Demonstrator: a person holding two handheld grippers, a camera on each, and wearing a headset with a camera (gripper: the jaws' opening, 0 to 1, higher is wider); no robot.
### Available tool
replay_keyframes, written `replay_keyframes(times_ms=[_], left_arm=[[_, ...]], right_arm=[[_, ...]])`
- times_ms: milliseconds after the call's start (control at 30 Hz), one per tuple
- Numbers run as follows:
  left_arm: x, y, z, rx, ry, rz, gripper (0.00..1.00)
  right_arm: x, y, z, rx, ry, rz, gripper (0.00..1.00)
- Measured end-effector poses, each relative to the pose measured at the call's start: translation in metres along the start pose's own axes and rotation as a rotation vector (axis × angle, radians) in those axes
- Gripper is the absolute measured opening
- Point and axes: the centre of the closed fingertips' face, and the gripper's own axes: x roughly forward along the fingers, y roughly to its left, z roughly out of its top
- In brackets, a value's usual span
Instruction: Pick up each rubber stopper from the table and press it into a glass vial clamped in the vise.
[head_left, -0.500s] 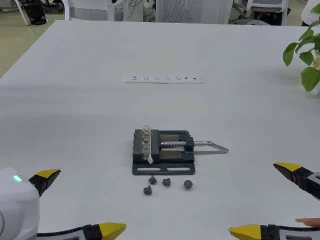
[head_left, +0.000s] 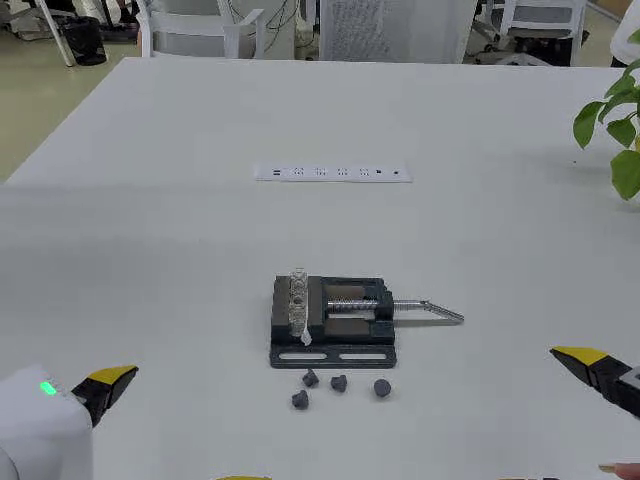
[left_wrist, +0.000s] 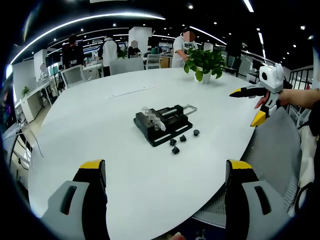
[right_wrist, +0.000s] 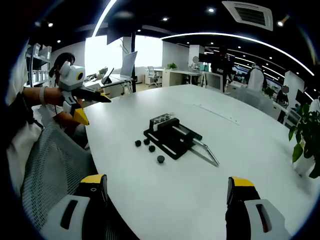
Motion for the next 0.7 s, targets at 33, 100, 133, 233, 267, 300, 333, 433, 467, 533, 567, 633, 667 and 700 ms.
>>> replay_keyframes(times_ms=[33, 100, 133, 233, 267, 300, 333, 433, 467, 533, 567, 633, 667, 700], left_arm=[[-0.001, -0.001, 0.000, -0.001, 0.000, -0.001, 0.99], [-0.002, -0.001, 0.001, -0.004, 0.001, -0.001, 0.99], [-0.003, -0.001, 0.002, -0.001, 0.002, 0.000, 0.99], [-0.003, 0.001, 0.004, 0.012, 0.004, 0.005, 0.99], [-0.002, 0.002, 0.006, 0.015, 0.004, 0.005, 0.99], [-0.002, 0.002, 0.008, 0.018, 0.004, 0.004, 0.99], [-0.001, 0.004, 0.009, 0.027, 0.006, 0.005, 0.99], [0.001, 0.005, 0.010, 0.032, 0.004, 0.003, 0.99], [0.002, 0.006, 0.010, 0.031, 0.003, 0.003, 0.99], [0.003, 0.008, 0.008, 0.036, 0.008, 0.000, 0.99], [0.004, 0.008, 0.007, 0.039, 0.013, -0.001, 0.99], [0.004, 0.008, 0.008, 0.039, 0.011, -0.004, 0.99], [0.005, 0.007, 0.007, 0.037, 0.016, -0.009, 0.99], [0.005, 0.006, 0.007, 0.036, 0.016, -0.012, 0.99]], right_arm=[[0.000, 0.000, 0.000, 0.000, 0.000, 0.001, 0.99], [0.001, 0.001, 0.001, -0.004, -0.001, 0.010, 0.99], [0.002, 0.001, 0.002, -0.007, -0.001, 0.013, 0.99], [0.004, 0.001, 0.007, -0.020, -0.003, 0.024, 0.99], [0.004, 0.000, 0.008, -0.026, -0.002, 0.027, 0.99], [0.005, 0.000, 0.010, -0.032, -0.001, 0.030, 0.99], [0.005, 0.000, 0.012, -0.043, -0.001, 0.033, 0.99], [0.007, -0.001, 0.012, -0.058, 0.010, 0.043, 0.99], [0.008, -0.002, 0.012, -0.062, 0.015, 0.046, 0.99], [0.010, -0.002, 0.010, -0.069, 0.032, 0.054, 0.99], [0.011, -0.002, 0.010, -0.074, 0.037, 0.058, 0.99], [0.013, -0.001, 0.009, -0.092, 0.053, 0.066, 0.99], [0.015, -0.001, 0.008, -0.097, 0.062, 0.067, 0.99], [0.016, -0.002, 0.007, -0.094, 0.066, 0.069, 0.99]])
